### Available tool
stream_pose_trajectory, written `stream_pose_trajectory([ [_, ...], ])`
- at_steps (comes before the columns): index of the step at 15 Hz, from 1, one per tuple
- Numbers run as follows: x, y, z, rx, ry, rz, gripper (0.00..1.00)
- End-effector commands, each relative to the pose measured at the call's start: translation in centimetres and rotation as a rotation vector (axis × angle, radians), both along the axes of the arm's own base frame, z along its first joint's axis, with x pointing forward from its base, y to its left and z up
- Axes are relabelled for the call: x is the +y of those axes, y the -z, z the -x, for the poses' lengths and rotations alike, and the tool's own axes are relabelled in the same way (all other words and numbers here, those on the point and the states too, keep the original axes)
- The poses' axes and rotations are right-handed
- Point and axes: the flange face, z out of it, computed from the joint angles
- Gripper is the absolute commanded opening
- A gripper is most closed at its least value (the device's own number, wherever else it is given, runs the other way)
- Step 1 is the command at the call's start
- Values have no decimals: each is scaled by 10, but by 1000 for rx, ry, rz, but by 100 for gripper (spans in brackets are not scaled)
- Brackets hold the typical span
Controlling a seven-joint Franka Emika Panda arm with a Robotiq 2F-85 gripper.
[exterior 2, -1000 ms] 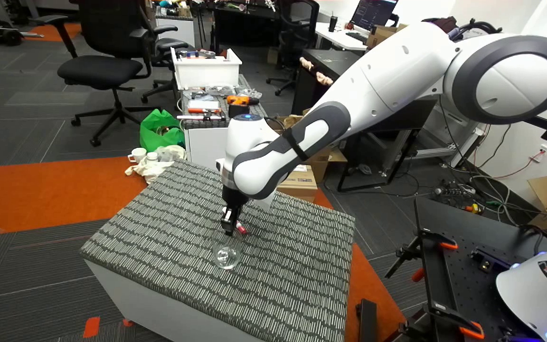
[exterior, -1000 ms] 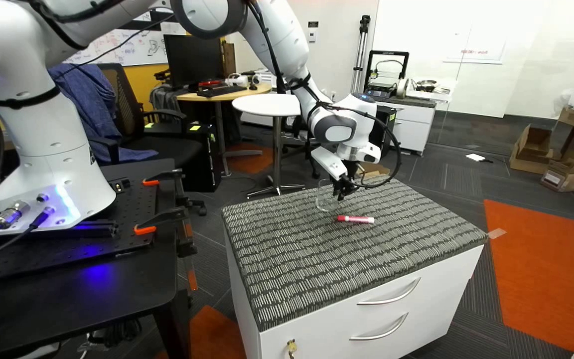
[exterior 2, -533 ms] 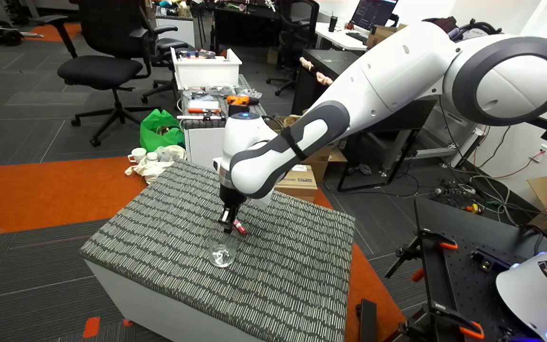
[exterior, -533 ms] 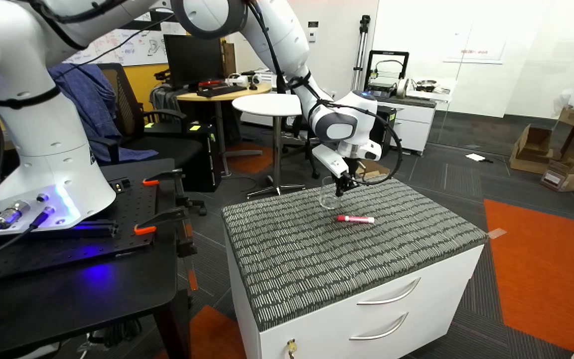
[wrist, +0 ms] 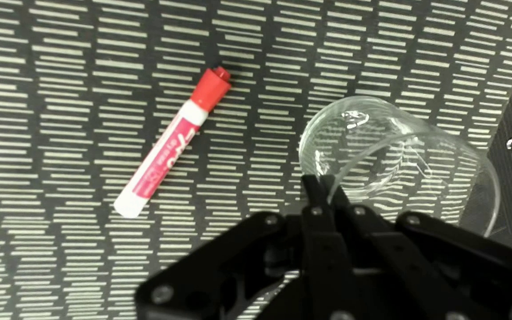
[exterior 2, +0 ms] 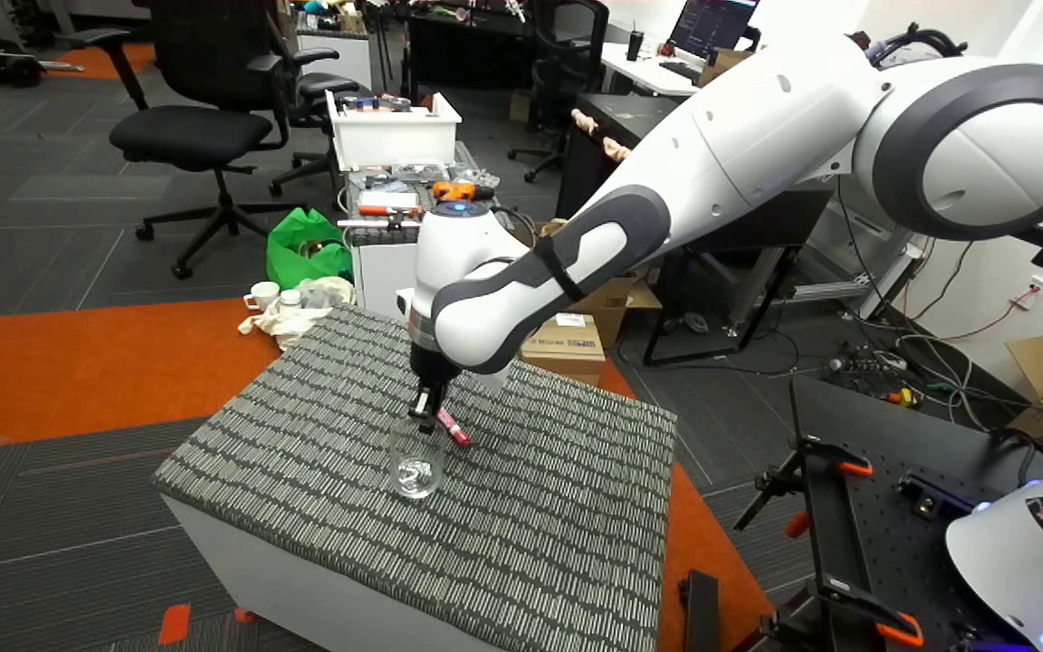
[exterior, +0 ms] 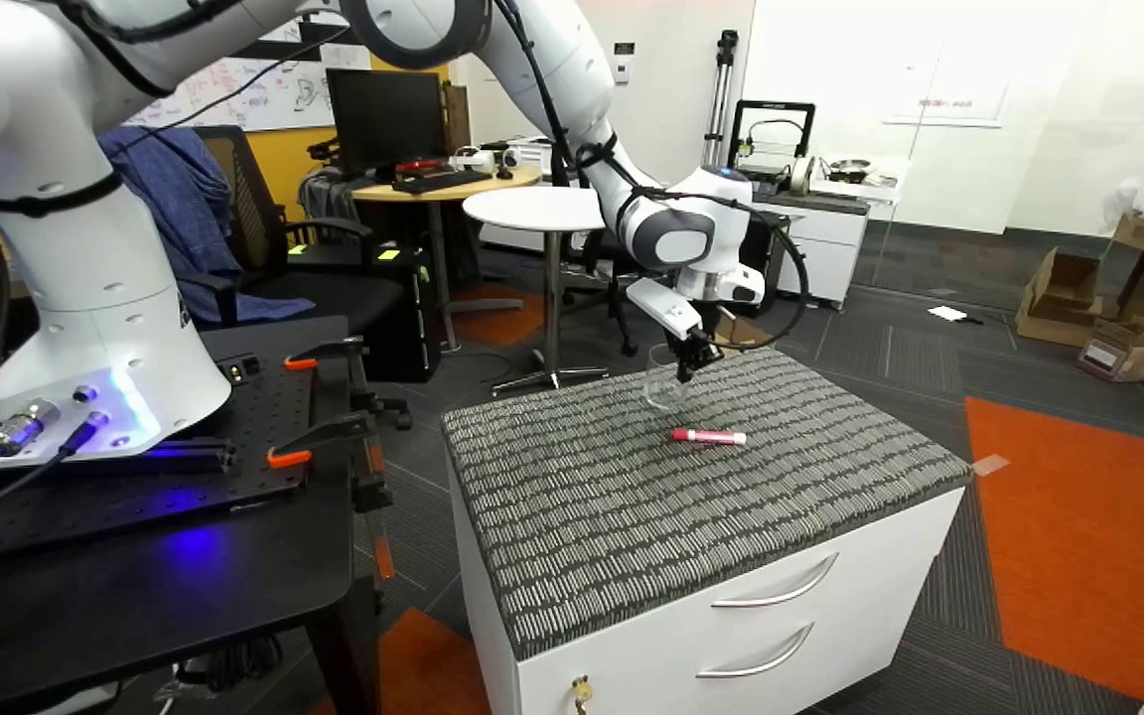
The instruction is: Move the transparent glass across the marker
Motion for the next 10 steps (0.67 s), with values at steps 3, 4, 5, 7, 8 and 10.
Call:
stream_pose_trajectory([
  [3,-17,-42,-3,-32,64,75,1],
  [4,-23,-45,-4,-38,80,80,1],
  [5,-28,-48,-4,-43,93,84,1],
  [7,-41,-53,-4,-48,129,90,1],
  [8,-46,-54,-3,-48,150,90,1],
  [10,-56,-54,-1,-46,182,93,1],
])
